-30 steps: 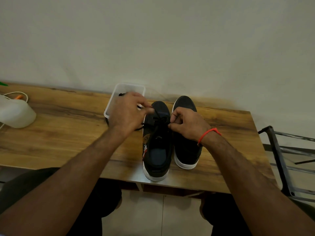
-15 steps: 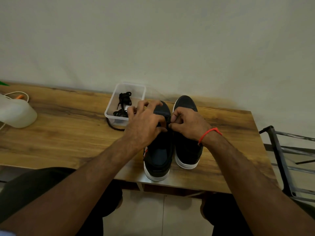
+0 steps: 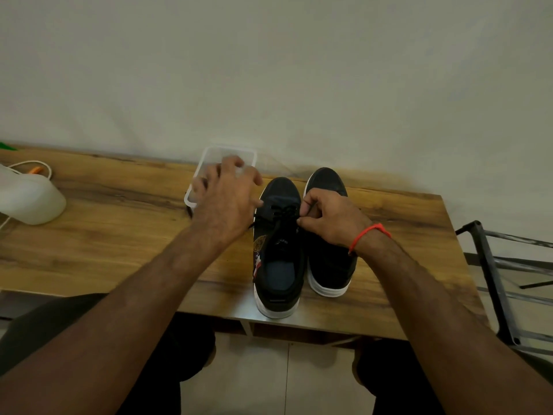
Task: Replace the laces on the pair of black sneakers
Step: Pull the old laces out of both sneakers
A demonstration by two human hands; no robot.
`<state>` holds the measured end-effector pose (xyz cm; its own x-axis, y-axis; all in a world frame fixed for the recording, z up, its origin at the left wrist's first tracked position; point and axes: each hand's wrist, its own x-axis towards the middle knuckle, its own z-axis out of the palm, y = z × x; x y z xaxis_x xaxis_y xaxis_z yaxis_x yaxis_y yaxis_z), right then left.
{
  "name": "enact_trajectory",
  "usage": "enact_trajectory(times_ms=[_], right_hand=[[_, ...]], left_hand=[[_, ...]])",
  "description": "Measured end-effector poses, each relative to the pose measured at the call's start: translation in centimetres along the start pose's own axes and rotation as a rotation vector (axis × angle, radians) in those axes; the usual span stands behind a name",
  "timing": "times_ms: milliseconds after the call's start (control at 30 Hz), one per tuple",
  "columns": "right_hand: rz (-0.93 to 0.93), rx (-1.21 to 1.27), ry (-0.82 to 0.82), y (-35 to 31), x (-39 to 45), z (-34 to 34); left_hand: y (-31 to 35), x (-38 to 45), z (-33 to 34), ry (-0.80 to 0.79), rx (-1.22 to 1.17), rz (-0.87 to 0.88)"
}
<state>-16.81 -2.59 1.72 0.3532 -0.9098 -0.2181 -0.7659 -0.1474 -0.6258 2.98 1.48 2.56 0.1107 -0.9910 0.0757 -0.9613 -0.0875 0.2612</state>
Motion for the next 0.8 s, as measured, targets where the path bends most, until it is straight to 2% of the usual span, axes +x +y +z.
enact_trajectory(times_ms=[67,167,233,400,567,700,767,800], right_hand=[[-0.016,-0.026,-0.016,0.0,0.0,0.1],[-0.079,-0.119,-0.007,-0.6,-0.4,0.8],[-0.116,-0.222,0.025,-1.1,-0.6,1.4],[-0.226,-0.374,0.096,-1.7,-1.1,2.6],[-0.234,-0.505,0.117,-1.7,-1.0,4.0],[-0.241,-0.595,0.160,-1.5,-0.6,4.6],[-0.261,-0.481,0.214,-1.2,-0.4,4.7],[-0.240,-0.320,0.283,-1.0,-0.3,4.4]], left_hand=[[0.7,-0.5,0.5,-0.073,-0.020,0.045],[0.8,-0.8,0.7,-0.297,-0.239,-0.033],[0.9,-1.2,0.9,-0.372,-0.305,-0.059],[1.3,-1.3,1.1,-0.389,-0.429,-0.120],[0.7,-0.7,0.6,-0.474,-0.633,-0.249],[0.9,-0.6,0.7,-0.496,-0.659,-0.272],[0.9,-0.6,0.8,-0.503,-0.652,-0.273],[0.9,-0.6,0.8,-0.503,-0.649,-0.273]])
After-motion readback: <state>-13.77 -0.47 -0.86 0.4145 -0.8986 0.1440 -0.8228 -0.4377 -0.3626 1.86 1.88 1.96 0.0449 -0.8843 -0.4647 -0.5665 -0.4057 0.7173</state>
